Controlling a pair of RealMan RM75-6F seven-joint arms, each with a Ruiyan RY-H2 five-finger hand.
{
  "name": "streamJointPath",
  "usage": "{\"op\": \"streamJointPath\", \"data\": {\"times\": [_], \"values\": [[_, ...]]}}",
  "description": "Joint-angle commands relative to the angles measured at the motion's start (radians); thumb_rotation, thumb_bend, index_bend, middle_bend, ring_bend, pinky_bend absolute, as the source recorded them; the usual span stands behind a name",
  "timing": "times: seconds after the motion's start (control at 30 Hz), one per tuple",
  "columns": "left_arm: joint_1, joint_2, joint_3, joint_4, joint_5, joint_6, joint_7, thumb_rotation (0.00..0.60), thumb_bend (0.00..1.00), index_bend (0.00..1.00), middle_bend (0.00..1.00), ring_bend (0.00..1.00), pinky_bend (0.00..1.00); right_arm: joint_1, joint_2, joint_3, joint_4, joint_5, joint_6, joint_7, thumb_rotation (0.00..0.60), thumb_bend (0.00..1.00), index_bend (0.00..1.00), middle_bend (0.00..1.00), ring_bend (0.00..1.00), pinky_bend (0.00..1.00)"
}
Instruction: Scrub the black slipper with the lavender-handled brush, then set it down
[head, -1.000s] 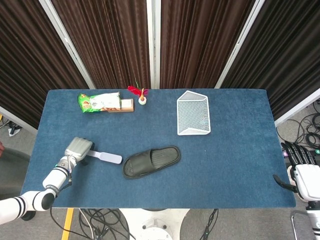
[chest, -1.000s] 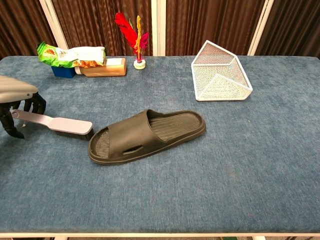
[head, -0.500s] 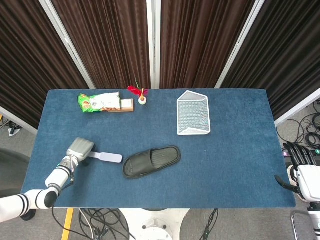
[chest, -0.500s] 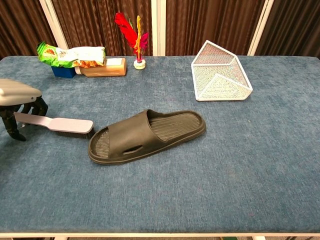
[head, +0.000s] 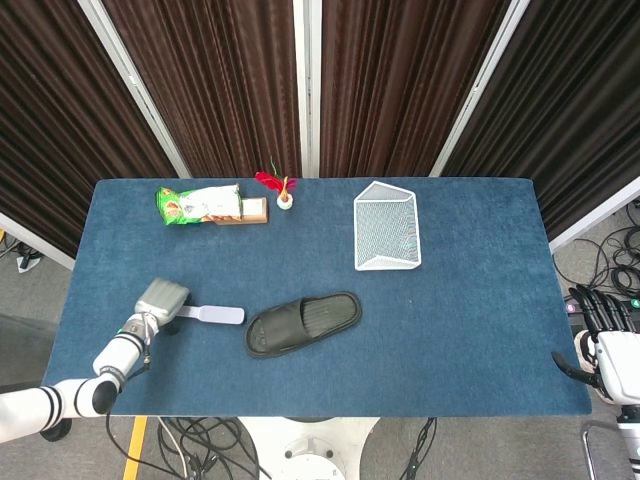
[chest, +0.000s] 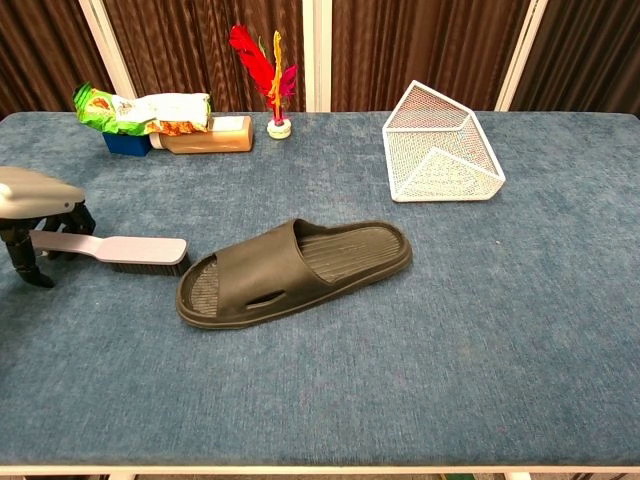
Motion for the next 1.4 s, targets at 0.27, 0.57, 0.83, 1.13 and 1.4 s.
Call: {"op": "streamJointPath", "data": {"times": [0.27, 0.57, 0.83, 1.13, 1.4], "values": [[-0.014, -0.001, 0.012, -0.004, 0.0, -0.01, -0.02, 0.6, 0.33, 0.77, 0.86, 0.76, 0.8, -0.005, 0.001, 0.003, 0.001, 0.006, 0.004, 0.004, 0.6, 0.14, 0.0, 0.05, 0.0, 0.0], [-0.03, -0.016, 0.008, 0.021, 0.012, -0.004, -0.035, 0.6, 0.39, 0.87, 0.96, 0.83, 0.89, -0.003, 0.004, 0.004, -0.002, 0.009, -0.004, 0.004, 0.6, 0.14, 0.0, 0.05, 0.0, 0.0], [-0.002, -0.034, -0.012, 0.057, 0.152, 0.042, -0.137, 0.6, 0.69, 0.99, 1.0, 0.92, 1.0, 0.003, 0.005, 0.003, -0.009, 0.007, -0.015, -0.005, 0.6, 0.14, 0.0, 0.05, 0.0, 0.0], [0.068, -0.048, -0.039, 0.115, 0.443, 0.133, -0.498, 0.6, 0.87, 1.0, 1.0, 0.99, 1.0, 0.051, 0.022, -0.013, -0.045, -0.038, -0.084, -0.032, 0.6, 0.14, 0.0, 0.05, 0.0, 0.0], [0.115, -0.06, -0.026, 0.175, 0.646, 0.283, -0.801, 0.6, 0.9, 1.0, 1.0, 1.0, 1.0, 0.23, 0.054, -0.009, -0.14, -0.142, -0.292, -0.048, 0.6, 0.14, 0.0, 0.07, 0.0, 0.0]]}}
